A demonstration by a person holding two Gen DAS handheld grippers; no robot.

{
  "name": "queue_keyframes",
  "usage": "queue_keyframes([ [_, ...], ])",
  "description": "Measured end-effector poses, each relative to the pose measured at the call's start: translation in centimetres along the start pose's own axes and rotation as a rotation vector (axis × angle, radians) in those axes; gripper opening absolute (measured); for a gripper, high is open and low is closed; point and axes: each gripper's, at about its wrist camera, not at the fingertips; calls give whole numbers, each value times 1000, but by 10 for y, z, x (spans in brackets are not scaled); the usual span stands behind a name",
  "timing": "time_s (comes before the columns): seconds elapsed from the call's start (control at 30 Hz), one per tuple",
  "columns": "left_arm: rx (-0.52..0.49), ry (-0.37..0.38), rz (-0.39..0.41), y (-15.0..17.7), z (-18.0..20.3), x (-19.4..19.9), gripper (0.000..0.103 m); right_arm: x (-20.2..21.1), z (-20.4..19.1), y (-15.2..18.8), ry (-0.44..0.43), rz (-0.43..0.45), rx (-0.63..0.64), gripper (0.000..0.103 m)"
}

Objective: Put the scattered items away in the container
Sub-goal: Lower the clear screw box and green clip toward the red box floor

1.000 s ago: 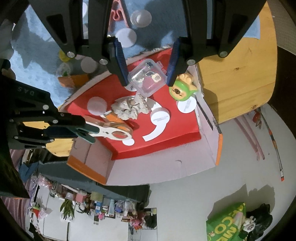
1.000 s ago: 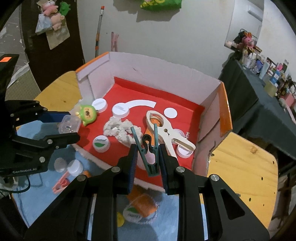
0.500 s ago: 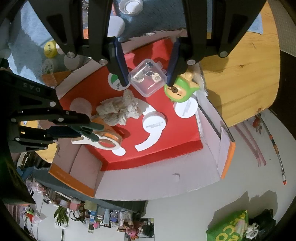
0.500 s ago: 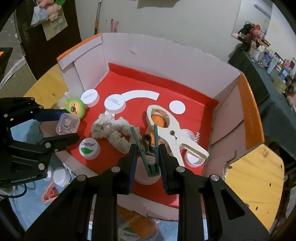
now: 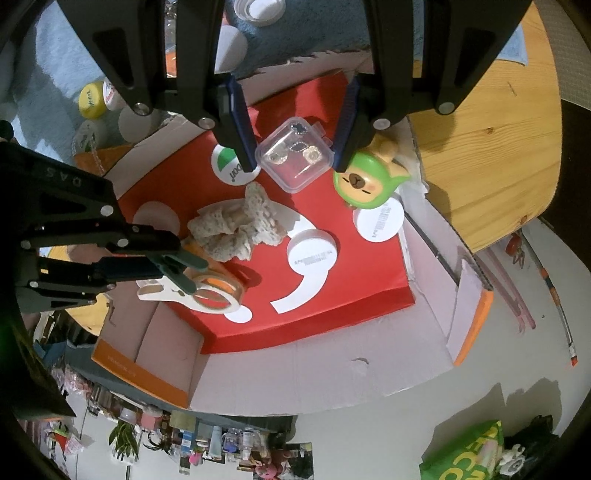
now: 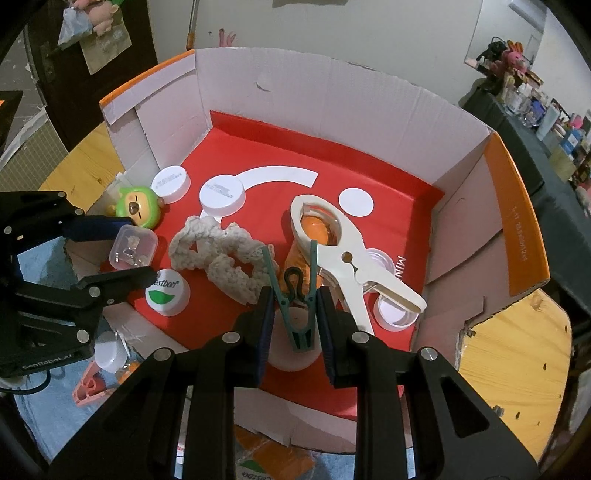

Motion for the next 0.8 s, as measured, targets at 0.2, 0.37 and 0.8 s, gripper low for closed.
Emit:
queue_keyframes([
  [0.2, -3, -2, -9, -1, 1, -1, 44, 1, -4, 2, -1, -3, 14, 22],
  [0.37, 2, 19, -40, -4, 0, -3, 45, -1, -4, 5, 4, -16, 17, 22],
  [0.8, -15, 19, -101, -16, 2, -7, 45, -4, 0, 4, 12, -23, 7, 22],
])
Point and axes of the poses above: each gripper's, at about its wrist camera, not at the fingertips, and x roughly against the way its jaws point, z to its right, y to its underside, and after that the axes turned 7 degrees about y, right-handed
